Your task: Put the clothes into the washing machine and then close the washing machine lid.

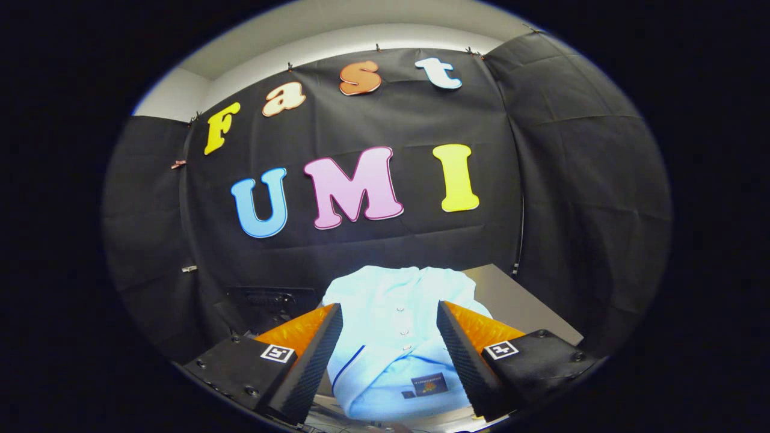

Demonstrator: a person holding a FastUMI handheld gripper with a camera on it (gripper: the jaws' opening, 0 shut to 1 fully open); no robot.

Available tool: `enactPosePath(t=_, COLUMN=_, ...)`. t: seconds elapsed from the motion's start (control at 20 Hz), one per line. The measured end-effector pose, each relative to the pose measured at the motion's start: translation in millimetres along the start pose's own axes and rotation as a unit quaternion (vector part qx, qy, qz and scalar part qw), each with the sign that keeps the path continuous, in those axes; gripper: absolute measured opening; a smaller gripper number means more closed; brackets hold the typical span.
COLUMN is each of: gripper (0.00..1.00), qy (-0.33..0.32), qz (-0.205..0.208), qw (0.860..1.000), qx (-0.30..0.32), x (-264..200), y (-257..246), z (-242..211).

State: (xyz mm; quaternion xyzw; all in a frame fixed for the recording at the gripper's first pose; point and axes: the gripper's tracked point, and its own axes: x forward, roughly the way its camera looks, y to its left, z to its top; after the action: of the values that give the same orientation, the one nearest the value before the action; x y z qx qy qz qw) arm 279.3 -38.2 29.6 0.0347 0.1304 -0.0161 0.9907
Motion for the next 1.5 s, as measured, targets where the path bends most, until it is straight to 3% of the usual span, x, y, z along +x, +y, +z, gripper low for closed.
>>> enactPosePath(t=0.35, gripper=0.99, qy=0.091, qz=-0.034, qw=0.995, qx=-0.011, x=66, y=-21, z=-18)
enactPosePath(t=0.75, gripper=0.99, qy=0.196, qz=-0.057, qw=0.979, qx=-0.013, x=130, y=-22, z=-22)
enactPosePath(t=1.05, gripper=0.99, qy=0.263, qz=-0.071, qw=0.962, qx=-0.018, x=155, y=-29, z=-59)
enactPosePath(t=1.2, gripper=1.0, qy=0.264, qz=-0.069, qw=0.961, qx=-0.036, x=156, y=-29, z=-60)
enactPosePath(t=1.3, gripper=0.93, qy=0.272, qz=-0.058, qw=0.96, qx=-0.041, x=159, y=-24, z=-58)
enactPosePath(t=1.5, gripper=0.22, qy=0.279, qz=-0.044, qw=0.959, qx=-0.021, x=164, y=-22, z=-61)
